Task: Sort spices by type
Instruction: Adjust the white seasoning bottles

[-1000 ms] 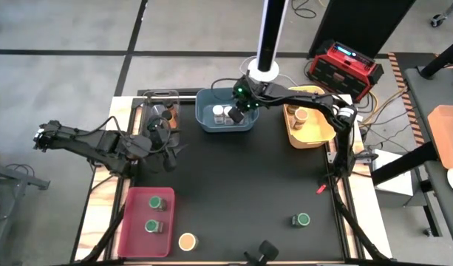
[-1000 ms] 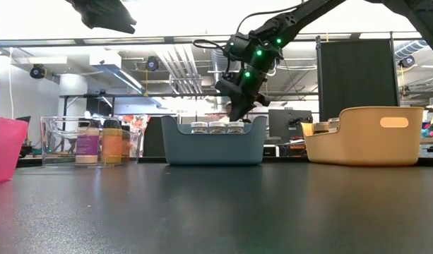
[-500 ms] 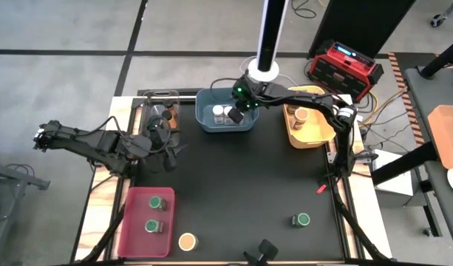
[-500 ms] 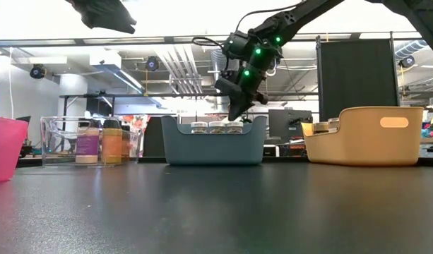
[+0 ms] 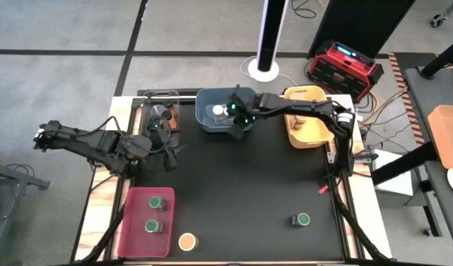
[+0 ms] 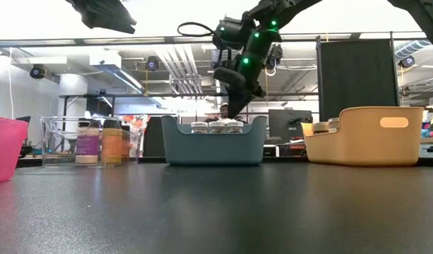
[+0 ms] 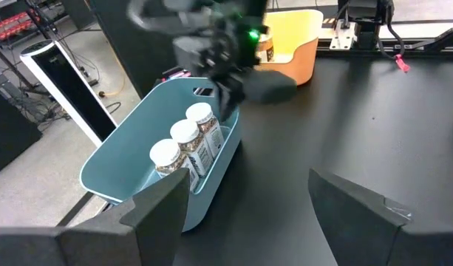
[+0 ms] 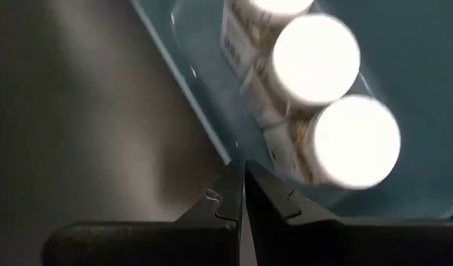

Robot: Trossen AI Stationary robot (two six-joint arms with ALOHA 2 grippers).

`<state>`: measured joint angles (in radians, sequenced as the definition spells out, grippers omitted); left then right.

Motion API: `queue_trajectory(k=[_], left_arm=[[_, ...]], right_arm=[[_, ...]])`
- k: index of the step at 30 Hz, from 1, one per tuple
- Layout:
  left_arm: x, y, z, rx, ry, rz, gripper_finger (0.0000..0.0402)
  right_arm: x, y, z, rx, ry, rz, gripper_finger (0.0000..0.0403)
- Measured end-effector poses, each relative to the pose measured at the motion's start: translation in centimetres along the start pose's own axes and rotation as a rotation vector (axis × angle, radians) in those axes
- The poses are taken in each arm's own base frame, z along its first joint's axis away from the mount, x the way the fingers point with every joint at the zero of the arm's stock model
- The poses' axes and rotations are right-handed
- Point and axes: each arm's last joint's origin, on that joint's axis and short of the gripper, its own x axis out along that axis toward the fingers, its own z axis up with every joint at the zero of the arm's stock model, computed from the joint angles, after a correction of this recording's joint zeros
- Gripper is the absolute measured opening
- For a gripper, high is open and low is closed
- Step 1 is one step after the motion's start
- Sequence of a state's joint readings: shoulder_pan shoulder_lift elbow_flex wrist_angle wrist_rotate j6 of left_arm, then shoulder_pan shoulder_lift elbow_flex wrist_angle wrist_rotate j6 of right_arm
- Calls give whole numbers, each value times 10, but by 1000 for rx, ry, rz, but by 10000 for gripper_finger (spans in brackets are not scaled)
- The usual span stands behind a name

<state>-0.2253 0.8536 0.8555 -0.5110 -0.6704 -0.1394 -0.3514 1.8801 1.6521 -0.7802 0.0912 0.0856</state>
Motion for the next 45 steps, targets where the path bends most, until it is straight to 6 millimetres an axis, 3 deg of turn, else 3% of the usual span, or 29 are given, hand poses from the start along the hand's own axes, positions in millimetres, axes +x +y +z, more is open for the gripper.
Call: queue_trajectory(k=[6,22,45], left_arm=[[0,0,0,7,0,0,261],[0,0,0,8,0,0,261],[0,0,0,8,0,0,261]], right_arm=[[2,17,-11,-28,49,-139,9],[9,-12,-8,37,14,-206,9],[10,-15,-8,39,18,-211,9]])
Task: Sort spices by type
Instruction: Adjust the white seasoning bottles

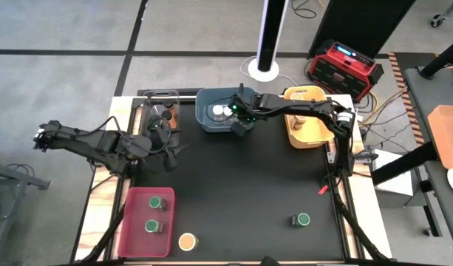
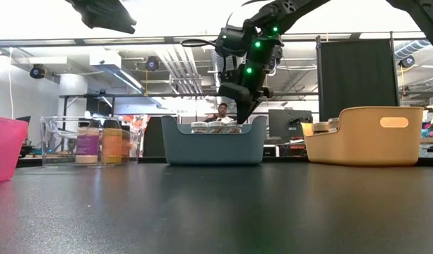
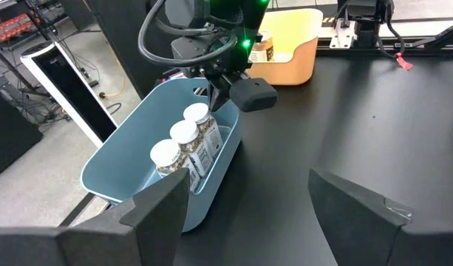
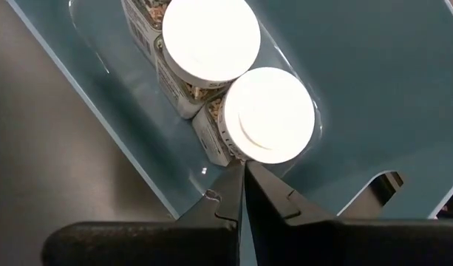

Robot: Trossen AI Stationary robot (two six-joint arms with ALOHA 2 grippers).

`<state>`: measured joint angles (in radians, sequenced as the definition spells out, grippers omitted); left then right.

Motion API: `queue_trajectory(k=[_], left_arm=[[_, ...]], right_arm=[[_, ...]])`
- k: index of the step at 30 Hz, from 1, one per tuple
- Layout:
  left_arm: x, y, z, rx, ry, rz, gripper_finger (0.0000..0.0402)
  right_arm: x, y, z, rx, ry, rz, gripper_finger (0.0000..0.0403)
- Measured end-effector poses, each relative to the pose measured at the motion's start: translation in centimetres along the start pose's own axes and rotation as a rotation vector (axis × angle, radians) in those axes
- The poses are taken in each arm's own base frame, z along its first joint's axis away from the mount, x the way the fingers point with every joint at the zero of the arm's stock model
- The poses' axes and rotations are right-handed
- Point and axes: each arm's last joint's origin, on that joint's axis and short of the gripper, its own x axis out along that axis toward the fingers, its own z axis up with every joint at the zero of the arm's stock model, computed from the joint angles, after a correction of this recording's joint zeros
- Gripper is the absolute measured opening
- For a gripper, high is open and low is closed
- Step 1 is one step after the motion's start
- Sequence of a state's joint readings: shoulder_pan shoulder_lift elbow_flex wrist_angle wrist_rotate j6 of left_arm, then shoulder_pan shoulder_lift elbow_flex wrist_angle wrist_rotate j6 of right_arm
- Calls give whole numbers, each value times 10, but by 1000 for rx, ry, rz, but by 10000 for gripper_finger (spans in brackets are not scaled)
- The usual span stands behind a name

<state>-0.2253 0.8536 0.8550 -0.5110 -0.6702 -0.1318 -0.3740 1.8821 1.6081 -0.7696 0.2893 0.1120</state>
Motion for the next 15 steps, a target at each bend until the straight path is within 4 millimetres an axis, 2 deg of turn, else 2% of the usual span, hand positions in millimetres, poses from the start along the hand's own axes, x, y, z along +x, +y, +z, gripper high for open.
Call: queue_trajectory(k=[15], left_arm=[[0,0,0,-8,0,0,261]], right_arm=[[1,-3,0,-5,0,-6,9]])
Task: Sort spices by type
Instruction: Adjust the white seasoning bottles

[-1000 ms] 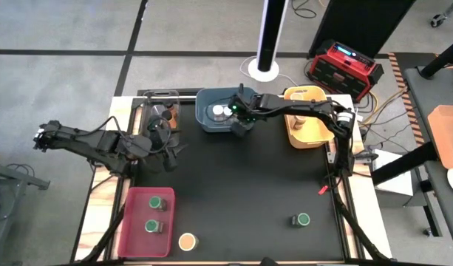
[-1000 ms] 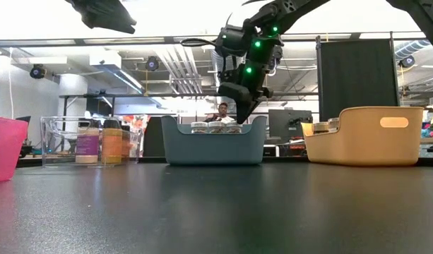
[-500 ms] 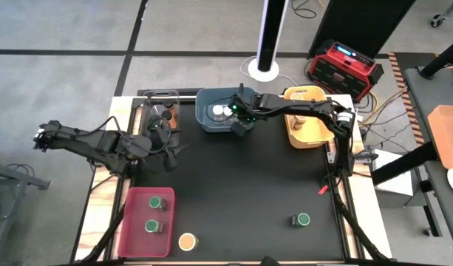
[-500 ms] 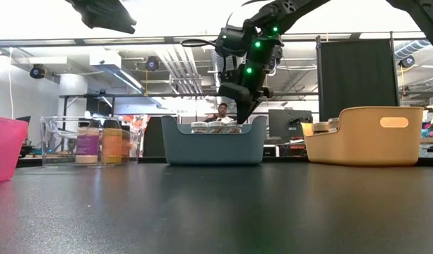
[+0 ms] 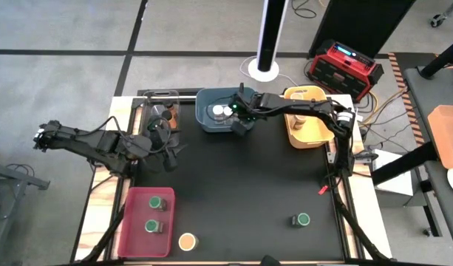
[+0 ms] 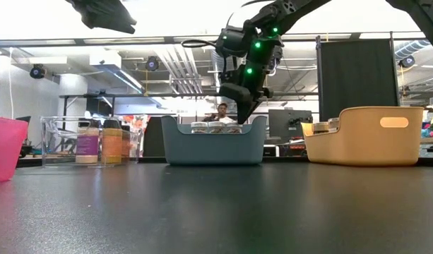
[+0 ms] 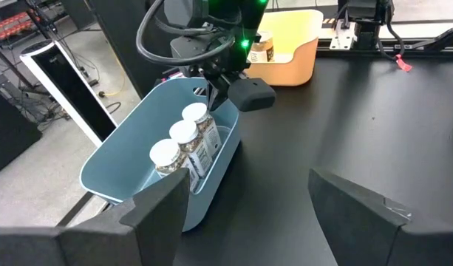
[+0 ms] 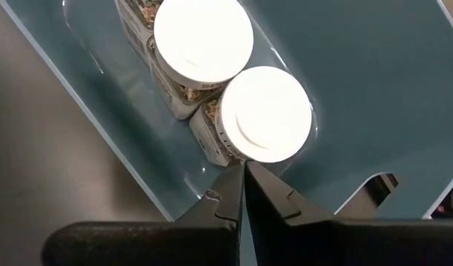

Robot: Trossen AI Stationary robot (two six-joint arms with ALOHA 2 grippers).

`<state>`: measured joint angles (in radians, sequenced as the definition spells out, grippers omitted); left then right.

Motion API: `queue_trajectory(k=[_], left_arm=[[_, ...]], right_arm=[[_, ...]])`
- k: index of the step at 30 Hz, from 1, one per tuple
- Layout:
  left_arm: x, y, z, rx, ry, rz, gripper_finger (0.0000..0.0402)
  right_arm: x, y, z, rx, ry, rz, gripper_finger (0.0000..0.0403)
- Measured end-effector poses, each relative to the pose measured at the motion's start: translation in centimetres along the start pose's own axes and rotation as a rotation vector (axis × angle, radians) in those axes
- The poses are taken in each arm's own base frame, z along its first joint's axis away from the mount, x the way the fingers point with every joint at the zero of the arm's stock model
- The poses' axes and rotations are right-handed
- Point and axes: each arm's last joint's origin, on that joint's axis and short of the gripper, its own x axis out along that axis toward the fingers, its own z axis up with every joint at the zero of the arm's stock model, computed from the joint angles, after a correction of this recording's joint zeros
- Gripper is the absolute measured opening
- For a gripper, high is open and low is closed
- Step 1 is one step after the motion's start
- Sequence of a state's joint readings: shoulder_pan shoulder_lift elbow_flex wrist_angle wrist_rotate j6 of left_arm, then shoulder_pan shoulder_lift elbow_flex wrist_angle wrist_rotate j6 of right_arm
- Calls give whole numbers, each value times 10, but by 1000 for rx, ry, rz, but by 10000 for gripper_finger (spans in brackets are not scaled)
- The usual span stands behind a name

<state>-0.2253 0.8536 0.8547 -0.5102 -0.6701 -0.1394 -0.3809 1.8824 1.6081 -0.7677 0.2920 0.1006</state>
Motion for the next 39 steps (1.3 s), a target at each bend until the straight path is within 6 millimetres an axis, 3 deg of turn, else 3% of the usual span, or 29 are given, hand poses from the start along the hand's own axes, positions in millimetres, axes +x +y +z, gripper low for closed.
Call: queue_trajectory(k=[17,21,29,39], left_arm=[[0,0,0,-2,-2,0,261],[0,0,0,-2,-2,0,261],[0,0,1,-7,-12,-2,261],[0,0,2,-2,-17,-3,261]], right_arm=[[1,-3,0,-20,8,-3,9],[-8,-3,-4,5,32,6,9],[-22,16,6,23,-85,176,9],[-7,22,15,33,-162,182,9]])
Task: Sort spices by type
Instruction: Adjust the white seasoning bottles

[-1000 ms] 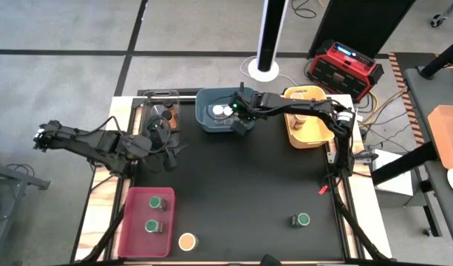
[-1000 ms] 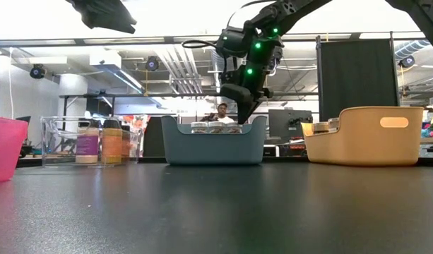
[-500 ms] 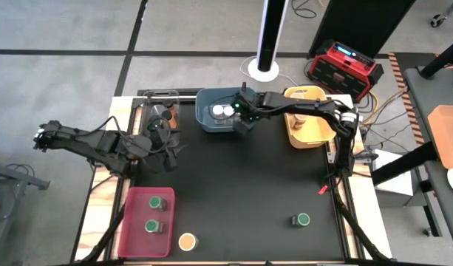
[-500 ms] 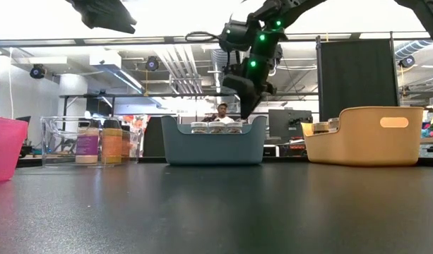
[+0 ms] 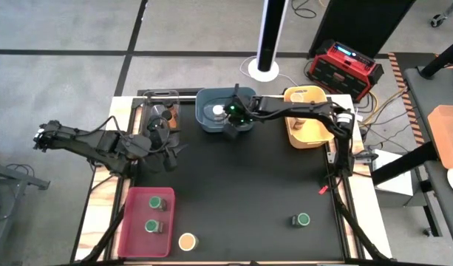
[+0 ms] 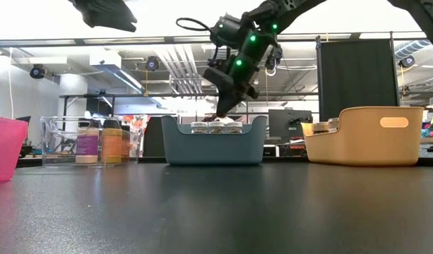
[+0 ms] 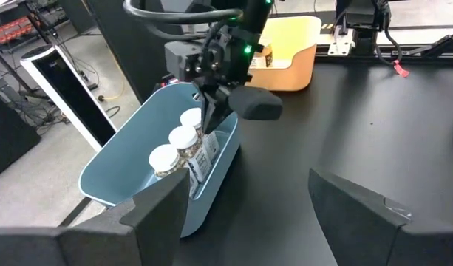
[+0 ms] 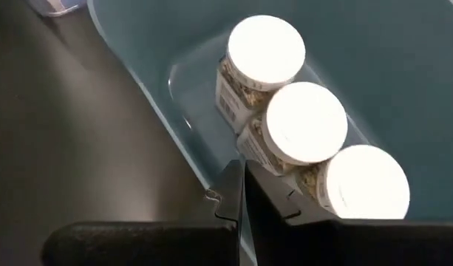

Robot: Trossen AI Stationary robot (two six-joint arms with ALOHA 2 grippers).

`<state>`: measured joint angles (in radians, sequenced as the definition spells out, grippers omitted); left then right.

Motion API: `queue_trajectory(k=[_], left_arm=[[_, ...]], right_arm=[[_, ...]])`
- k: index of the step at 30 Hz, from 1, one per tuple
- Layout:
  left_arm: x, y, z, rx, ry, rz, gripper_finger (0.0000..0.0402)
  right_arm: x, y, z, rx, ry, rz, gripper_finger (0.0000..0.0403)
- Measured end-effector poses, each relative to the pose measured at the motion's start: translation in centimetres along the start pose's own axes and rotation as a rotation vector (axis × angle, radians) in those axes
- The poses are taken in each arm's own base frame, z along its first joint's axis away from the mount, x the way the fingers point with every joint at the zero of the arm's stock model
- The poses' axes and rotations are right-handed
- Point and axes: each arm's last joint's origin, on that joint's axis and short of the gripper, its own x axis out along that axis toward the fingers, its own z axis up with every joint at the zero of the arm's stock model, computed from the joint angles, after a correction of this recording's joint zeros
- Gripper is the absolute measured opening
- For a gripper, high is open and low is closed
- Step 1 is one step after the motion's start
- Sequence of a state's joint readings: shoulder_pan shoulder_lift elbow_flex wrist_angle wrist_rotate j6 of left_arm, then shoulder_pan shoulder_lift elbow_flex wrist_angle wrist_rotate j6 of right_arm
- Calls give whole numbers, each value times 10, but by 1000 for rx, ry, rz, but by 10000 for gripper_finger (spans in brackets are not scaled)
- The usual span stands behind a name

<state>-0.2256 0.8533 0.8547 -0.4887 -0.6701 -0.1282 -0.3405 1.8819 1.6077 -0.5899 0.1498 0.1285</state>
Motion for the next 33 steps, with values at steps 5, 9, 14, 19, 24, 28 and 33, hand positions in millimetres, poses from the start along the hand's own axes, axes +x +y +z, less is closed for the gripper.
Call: queue_trajectory(k=[5,9,14,19,24,28,33], left_arm=[[0,0,0,0,-1,0,261],[0,0,0,0,0,0,261],[0,0,0,0,0,0,261],[0,0,0,0,0,0,261],[0,0,0,1,1,0,261],[0,0,0,1,1,0,261],[0,0,0,1,1,0,261]], right_arm=[[7,1,3,-10,-37,4,9],[12,2,2,-12,-33,-7,9],[21,3,-1,-14,-20,-9,9],[24,2,-1,-25,-23,-58,9],[24,0,-1,-30,-25,-63,9],[25,-2,0,-26,-26,-65,9],[25,-4,0,-29,-26,-68,9]])
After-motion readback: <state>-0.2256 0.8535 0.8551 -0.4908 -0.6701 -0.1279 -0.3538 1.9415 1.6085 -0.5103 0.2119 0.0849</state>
